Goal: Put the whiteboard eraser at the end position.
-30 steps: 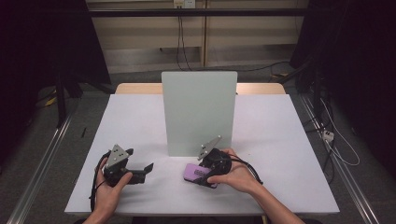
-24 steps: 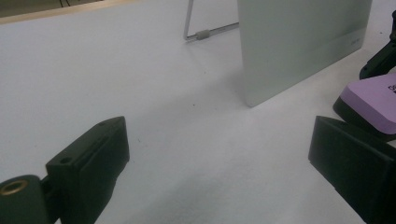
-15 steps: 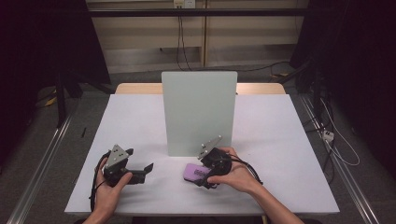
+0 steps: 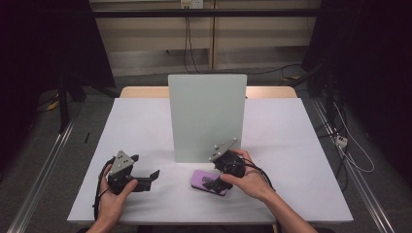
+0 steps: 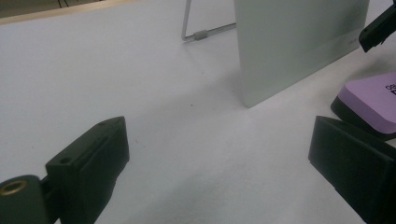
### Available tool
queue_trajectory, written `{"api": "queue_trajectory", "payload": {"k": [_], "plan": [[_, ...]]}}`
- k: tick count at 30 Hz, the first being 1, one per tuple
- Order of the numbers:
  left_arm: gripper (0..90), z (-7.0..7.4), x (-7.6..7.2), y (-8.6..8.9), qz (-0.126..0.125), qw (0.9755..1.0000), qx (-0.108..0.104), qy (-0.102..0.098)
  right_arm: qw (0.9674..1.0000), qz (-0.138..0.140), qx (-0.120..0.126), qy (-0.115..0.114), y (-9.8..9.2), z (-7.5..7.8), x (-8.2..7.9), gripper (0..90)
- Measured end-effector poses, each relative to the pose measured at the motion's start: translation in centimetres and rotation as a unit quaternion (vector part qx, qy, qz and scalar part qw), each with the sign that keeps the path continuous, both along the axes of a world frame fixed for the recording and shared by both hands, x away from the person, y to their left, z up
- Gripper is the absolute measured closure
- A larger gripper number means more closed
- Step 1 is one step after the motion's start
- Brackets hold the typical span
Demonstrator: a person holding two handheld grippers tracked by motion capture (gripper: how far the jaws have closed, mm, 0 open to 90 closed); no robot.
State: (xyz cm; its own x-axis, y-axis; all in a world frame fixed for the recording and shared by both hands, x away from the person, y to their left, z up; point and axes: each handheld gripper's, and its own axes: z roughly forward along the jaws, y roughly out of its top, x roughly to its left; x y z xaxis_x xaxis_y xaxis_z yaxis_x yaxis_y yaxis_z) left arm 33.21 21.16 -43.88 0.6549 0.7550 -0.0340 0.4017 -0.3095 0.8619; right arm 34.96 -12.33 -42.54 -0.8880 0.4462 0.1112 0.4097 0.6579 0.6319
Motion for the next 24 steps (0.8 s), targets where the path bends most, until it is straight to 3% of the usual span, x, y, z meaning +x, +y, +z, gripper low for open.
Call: {"api": "queue_trajectory", "payload": {"k": [7, 14, 18, 24], "plan": [[5.0, 0.0, 0.1, 0.0, 0.001, 1.0000, 0.001, 0.002, 0.9998, -0.008, 0.007, -0.014, -0.6, 0.7, -0.1, 8.3], [4.9, 0.0, 0.0, 0.0, 0.003, 1.0000, -0.001, 0.003, 0.9979, -0.054, 0.019, -0.030, -1.5, 1.0, 0.2, 8.5], [4.9, 0.1, 0.1, 0.1, 0.005, 1.0000, -0.002, 0.000, 0.9948, -0.087, 0.030, -0.043, -2.1, 1.0, -0.1, 8.1], [4.9, 0.1, 0.1, 0.1, 0.004, 1.0000, -0.003, 0.001, 0.9874, -0.131, 0.063, -0.062, -3.4, 1.1, -0.5, 7.9]]}}
